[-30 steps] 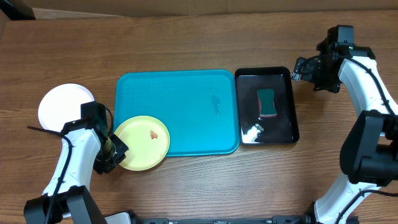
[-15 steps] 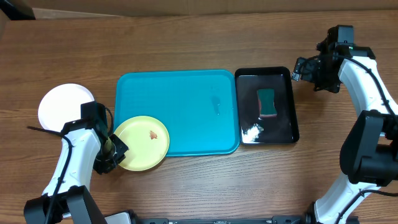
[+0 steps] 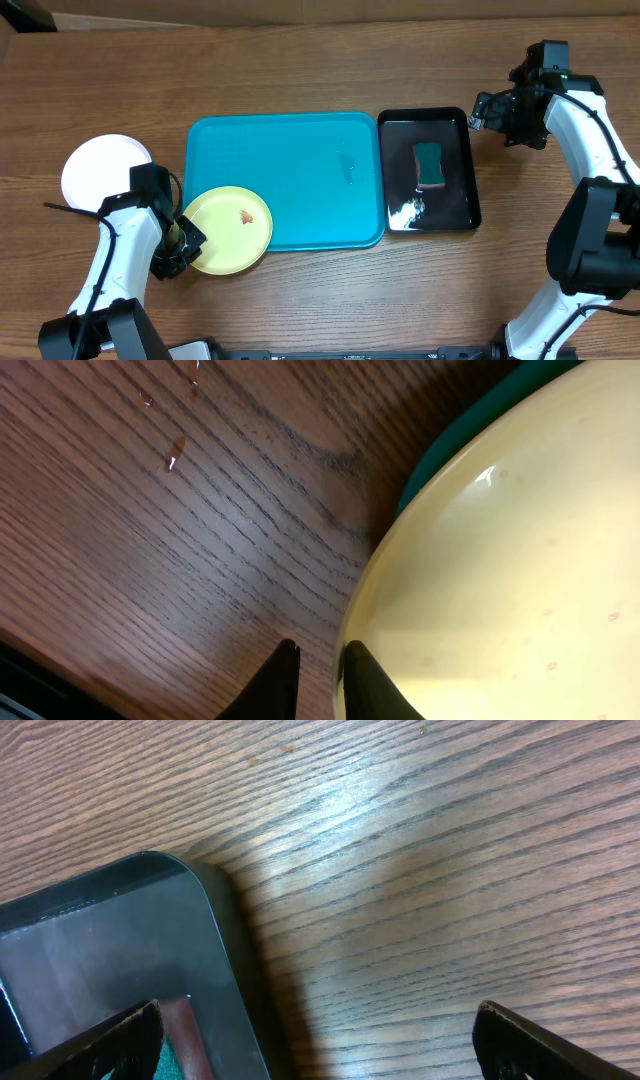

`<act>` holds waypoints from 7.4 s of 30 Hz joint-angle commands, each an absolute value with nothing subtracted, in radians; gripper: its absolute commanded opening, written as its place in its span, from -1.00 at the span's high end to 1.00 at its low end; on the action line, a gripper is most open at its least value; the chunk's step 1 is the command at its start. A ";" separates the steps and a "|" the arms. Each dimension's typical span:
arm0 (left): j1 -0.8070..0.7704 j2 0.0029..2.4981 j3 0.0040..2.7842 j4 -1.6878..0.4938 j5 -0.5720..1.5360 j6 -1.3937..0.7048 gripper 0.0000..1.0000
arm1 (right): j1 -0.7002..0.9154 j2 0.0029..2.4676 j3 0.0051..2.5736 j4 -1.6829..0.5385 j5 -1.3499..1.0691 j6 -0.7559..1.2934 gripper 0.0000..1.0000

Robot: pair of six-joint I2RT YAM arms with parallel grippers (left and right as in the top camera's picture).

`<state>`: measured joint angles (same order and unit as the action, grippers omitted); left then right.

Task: Clean dirty plates on tray and stack at the side
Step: 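Slide the yellow plate with the left gripper onto the teal tray, then hold the yellow plate rim with the left gripper on the tray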

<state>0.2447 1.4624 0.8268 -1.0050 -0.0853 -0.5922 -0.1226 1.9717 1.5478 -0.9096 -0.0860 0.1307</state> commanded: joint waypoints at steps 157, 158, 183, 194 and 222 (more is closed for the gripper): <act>-0.250 1.669 1.337 -0.971 0.043 -0.394 -0.04 | -0.119 1.945 1.559 -0.906 -0.079 0.134 -1.00; -0.250 1.701 1.337 -0.971 0.043 -0.387 -0.06 | -0.119 1.945 1.559 -0.906 -0.079 0.134 -1.00; -0.249 1.942 1.322 -0.918 0.041 -0.389 0.37 | -0.119 1.945 1.559 -0.906 -0.079 0.134 -1.00; -0.249 1.942 1.274 -0.884 0.016 -0.389 0.59 | -0.119 1.945 1.559 -0.906 -0.079 0.134 -1.00; -0.220 1.942 1.274 -0.878 0.067 -0.408 0.92 | -0.119 1.945 1.559 -0.906 -0.079 0.134 -1.00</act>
<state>-0.2226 1.9312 1.2816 -0.8787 0.0601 -0.3897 -0.1226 1.9717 1.5478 -0.9100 -0.0856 0.1303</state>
